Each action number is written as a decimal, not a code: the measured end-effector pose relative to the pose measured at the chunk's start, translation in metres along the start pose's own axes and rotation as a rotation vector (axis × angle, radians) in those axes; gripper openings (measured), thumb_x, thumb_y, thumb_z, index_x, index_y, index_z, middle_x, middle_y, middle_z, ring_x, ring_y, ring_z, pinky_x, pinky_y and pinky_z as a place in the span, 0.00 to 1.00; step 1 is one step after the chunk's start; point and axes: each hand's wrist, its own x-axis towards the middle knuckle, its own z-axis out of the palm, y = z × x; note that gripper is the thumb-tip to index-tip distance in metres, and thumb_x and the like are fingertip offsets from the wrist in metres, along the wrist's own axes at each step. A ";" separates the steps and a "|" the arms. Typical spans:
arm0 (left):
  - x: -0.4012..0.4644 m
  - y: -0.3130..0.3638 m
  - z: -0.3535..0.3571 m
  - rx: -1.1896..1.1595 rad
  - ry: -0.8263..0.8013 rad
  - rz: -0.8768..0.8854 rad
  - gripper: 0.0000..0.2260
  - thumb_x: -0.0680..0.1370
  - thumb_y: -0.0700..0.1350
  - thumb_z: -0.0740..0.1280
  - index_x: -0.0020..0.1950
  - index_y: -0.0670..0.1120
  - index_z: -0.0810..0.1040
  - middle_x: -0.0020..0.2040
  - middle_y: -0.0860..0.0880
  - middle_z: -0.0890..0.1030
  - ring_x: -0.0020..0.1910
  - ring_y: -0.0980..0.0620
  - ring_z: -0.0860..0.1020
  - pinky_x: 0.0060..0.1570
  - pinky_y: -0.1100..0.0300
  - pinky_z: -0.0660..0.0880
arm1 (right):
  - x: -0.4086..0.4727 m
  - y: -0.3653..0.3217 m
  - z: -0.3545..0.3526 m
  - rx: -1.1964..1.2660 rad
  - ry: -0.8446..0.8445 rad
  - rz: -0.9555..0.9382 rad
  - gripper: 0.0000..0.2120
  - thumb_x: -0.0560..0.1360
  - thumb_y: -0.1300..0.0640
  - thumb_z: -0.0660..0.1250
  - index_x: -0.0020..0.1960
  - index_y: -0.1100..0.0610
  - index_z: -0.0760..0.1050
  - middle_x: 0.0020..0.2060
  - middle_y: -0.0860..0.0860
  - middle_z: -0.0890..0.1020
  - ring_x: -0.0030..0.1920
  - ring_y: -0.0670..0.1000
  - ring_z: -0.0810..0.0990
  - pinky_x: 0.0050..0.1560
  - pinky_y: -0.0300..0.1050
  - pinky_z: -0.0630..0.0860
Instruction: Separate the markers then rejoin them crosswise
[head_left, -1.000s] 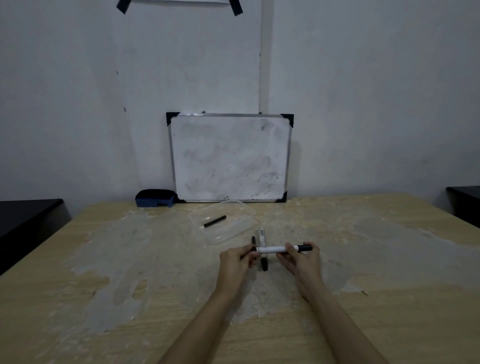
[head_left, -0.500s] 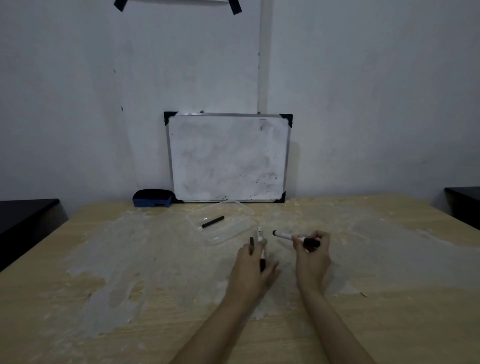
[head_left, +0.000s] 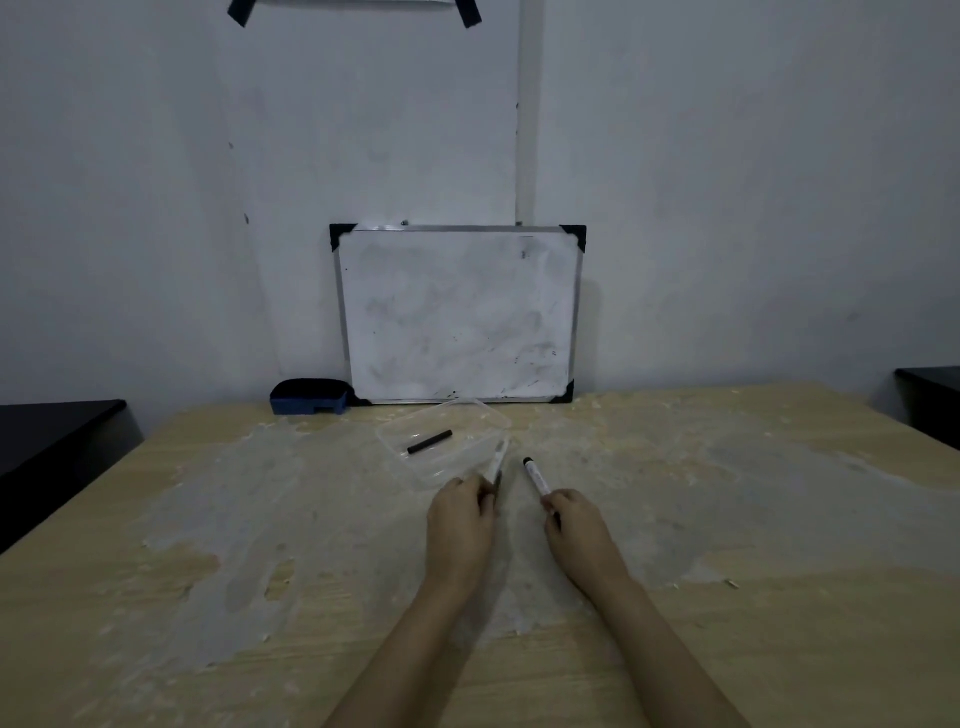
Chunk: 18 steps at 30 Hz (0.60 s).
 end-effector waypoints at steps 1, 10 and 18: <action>0.003 0.000 -0.003 -0.095 0.030 -0.039 0.06 0.76 0.37 0.64 0.47 0.40 0.81 0.44 0.44 0.82 0.45 0.48 0.79 0.42 0.63 0.71 | -0.001 -0.001 0.000 0.007 -0.001 0.000 0.17 0.78 0.62 0.56 0.66 0.62 0.68 0.64 0.60 0.72 0.64 0.58 0.70 0.63 0.47 0.66; -0.015 0.023 0.012 -0.716 -0.205 -0.127 0.11 0.76 0.36 0.65 0.40 0.51 0.71 0.44 0.46 0.80 0.43 0.52 0.81 0.42 0.64 0.80 | -0.008 -0.030 -0.019 0.497 0.206 -0.023 0.13 0.77 0.54 0.61 0.60 0.57 0.69 0.58 0.54 0.77 0.56 0.49 0.76 0.52 0.34 0.74; -0.008 0.016 0.007 -0.839 0.015 -0.138 0.11 0.78 0.39 0.62 0.58 0.47 0.65 0.44 0.50 0.78 0.43 0.52 0.79 0.41 0.66 0.77 | -0.003 -0.029 -0.018 0.304 0.386 -0.179 0.14 0.76 0.65 0.58 0.59 0.59 0.74 0.49 0.59 0.79 0.51 0.57 0.73 0.51 0.49 0.71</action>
